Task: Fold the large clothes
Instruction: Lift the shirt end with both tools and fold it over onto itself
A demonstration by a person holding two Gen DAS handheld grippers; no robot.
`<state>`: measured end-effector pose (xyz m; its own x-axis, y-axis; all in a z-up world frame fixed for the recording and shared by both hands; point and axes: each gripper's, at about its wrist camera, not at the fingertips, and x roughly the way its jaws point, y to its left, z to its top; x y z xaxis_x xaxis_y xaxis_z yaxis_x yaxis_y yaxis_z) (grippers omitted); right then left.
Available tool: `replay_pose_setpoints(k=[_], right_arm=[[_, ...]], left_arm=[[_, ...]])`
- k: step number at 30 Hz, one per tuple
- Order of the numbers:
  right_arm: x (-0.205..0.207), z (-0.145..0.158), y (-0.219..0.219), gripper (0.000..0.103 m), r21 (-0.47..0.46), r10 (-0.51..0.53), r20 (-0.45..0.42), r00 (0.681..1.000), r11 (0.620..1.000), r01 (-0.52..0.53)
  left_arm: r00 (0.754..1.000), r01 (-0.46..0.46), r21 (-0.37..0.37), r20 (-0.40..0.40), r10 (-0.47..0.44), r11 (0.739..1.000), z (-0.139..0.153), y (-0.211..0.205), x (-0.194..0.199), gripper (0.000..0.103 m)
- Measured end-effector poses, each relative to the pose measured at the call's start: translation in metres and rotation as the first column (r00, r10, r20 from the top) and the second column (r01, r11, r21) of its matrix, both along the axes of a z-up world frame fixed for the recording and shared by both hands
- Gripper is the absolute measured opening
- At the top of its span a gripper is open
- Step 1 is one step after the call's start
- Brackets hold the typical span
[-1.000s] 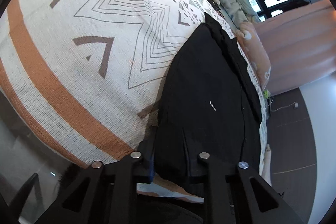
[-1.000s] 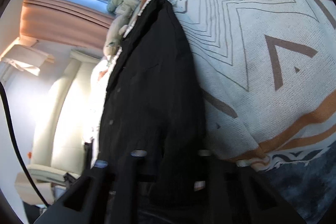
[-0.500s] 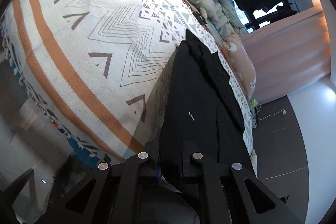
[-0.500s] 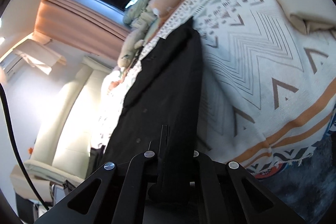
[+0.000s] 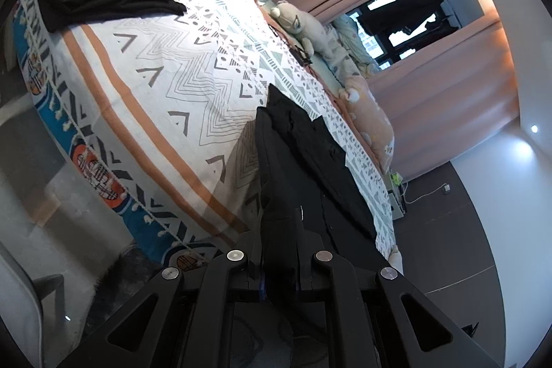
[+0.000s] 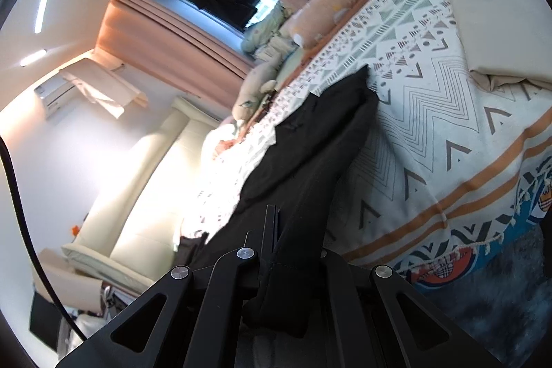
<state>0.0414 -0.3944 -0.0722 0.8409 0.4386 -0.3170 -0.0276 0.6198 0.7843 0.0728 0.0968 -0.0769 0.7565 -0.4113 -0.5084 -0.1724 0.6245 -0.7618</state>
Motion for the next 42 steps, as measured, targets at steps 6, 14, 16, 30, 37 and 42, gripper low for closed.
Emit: replay_pose_setpoints(k=[6, 14, 16, 30, 37, 42], right_arm=[[-0.031, 0.022, 0.007, 0.004, -0.006, 0.014, 0.057, 0.998, 1.000, -0.013], [-0.067, 0.064, 0.021, 0.004, 0.001, 0.024, 0.155, 0.988, 1.000, -0.024], [-0.074, 0.073, 0.025, 0.004, -0.010, 0.027, 0.178, 0.984, 1.000, -0.026], [-0.046, 0.091, 0.011, 0.004, 0.016, 0.005, 0.193, 0.981, 1.000, -0.008], [-0.004, 0.104, 0.003, 0.004, 0.025, -0.011, 0.198, 0.980, 1.000, 0.006], [0.036, 0.107, -0.002, 0.004, 0.016, -0.014, 0.193, 0.981, 1.000, 0.011]], left_arm=[[0.999, -0.010, -0.014, 0.043, 0.010, 1.000, 0.021, 0.010, -0.037, 0.010], [0.996, -0.029, -0.047, 0.082, 0.033, 0.998, 0.054, 0.025, -0.071, 0.010], [0.994, -0.034, -0.055, 0.102, 0.040, 0.998, 0.063, 0.028, -0.079, 0.010], [0.984, -0.018, -0.073, 0.173, 0.030, 0.997, 0.096, 0.026, -0.046, 0.010], [0.976, -0.013, -0.075, 0.216, 0.029, 0.997, 0.116, 0.020, -0.004, 0.010], [0.972, -0.024, -0.080, 0.232, 0.042, 0.996, 0.121, 0.015, 0.037, 0.010]])
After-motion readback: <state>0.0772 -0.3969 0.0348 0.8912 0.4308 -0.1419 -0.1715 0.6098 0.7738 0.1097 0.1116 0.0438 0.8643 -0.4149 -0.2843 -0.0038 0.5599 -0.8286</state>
